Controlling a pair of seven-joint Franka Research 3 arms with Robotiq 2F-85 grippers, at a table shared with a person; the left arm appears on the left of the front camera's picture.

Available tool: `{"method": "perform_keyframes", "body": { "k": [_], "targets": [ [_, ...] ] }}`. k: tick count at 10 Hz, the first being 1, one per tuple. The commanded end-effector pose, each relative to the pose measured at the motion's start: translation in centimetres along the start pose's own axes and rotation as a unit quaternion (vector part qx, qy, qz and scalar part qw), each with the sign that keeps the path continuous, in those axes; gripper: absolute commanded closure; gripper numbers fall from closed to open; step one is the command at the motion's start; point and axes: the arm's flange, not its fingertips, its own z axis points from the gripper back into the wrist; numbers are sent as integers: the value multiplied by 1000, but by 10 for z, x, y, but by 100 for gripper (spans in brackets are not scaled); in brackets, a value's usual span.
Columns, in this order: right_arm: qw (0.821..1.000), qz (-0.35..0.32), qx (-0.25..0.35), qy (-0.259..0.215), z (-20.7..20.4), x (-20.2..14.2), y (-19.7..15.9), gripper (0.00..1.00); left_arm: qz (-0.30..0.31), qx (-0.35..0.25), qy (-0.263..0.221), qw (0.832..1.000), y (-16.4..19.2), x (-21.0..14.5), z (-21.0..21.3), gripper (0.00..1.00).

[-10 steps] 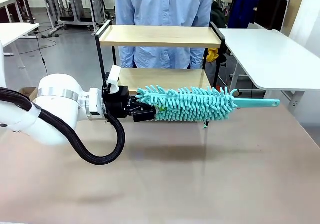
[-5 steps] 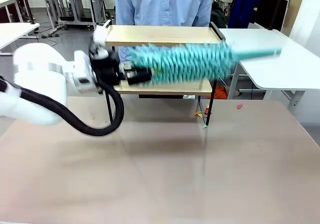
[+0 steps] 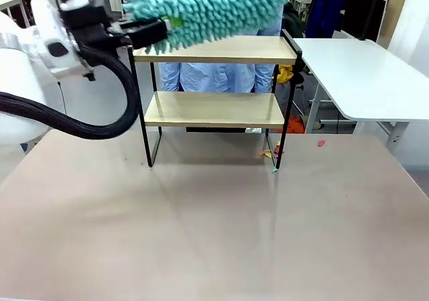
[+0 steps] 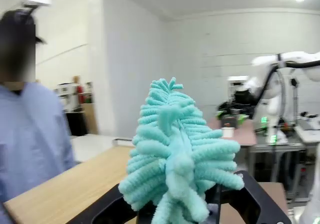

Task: Clean the shelf.
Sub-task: Hand the Duster back to the human.

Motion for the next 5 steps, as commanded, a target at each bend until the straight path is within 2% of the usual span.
{"method": "perform_keyframes", "body": {
  "k": [1,3,5],
  "targets": [
    [1000,3,3,-4,1,2,-1,0,-31,116,3,993,-2,18,31,83],
    [1000,3,3,-4,1,2,-1,0,-51,211,-19,976,9,35,71,83],
    [1000,3,3,-4,1,2,-1,0,-81,315,-7,946,19,34,101,83]
  ]
}}
